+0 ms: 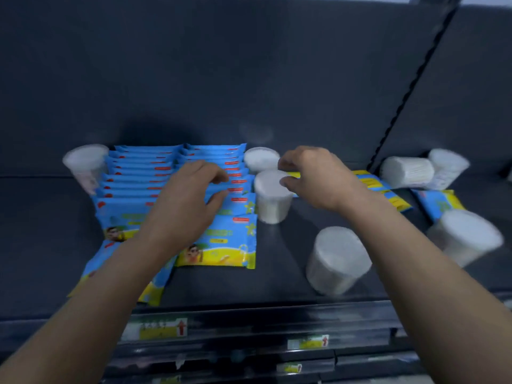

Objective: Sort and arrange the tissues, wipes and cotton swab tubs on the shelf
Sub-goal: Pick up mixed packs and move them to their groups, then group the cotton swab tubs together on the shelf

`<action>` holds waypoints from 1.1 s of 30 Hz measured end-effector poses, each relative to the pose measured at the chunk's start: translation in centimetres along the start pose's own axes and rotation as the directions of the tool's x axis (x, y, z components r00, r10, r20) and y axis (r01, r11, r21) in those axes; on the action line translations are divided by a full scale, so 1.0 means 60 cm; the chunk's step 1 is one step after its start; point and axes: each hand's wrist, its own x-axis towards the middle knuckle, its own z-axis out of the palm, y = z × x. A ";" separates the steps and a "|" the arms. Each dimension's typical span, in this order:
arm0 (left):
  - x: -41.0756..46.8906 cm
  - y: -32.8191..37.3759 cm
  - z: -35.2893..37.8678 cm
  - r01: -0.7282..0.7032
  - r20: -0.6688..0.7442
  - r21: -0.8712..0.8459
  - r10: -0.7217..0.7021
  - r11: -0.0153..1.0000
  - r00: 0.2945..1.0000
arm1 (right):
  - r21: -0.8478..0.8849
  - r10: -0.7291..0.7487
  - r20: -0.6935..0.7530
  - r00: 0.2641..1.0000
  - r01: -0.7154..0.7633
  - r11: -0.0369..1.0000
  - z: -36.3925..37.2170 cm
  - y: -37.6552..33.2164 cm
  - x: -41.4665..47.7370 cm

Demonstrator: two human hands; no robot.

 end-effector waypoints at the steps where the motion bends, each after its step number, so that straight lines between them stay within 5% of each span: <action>1: 0.011 0.022 0.013 -0.027 0.004 -0.035 0.027 0.999 1.000 | -0.006 0.019 -0.004 1.000 -0.019 1.000 -0.007 0.021 -0.010; 8: 0.075 0.162 0.092 -0.168 0.080 -0.217 0.189 0.961 0.979 | -0.039 0.245 -0.055 0.968 -0.248 0.968 -0.048 0.160 -0.097; 14: 0.132 0.255 0.143 -0.289 0.135 -0.361 0.357 0.887 0.925 | -0.037 0.489 -0.164 0.856 -0.501 0.865 -0.094 0.248 -0.185; 23: 0.174 0.354 0.191 -0.325 0.313 -0.355 0.439 0.877 0.842 | -0.070 0.623 -0.115 0.773 -0.632 0.772 -0.121 0.351 -0.255; 28: 0.179 0.417 0.231 -0.289 0.437 -0.258 0.378 0.922 0.816 | -0.066 0.600 -0.051 0.798 -0.602 0.795 -0.126 0.426 -0.271; 33: 0.167 0.493 0.291 -0.141 0.614 -0.086 0.164 0.986 0.772 | -0.061 0.549 0.072 0.833 -0.545 0.836 -0.137 0.534 -0.310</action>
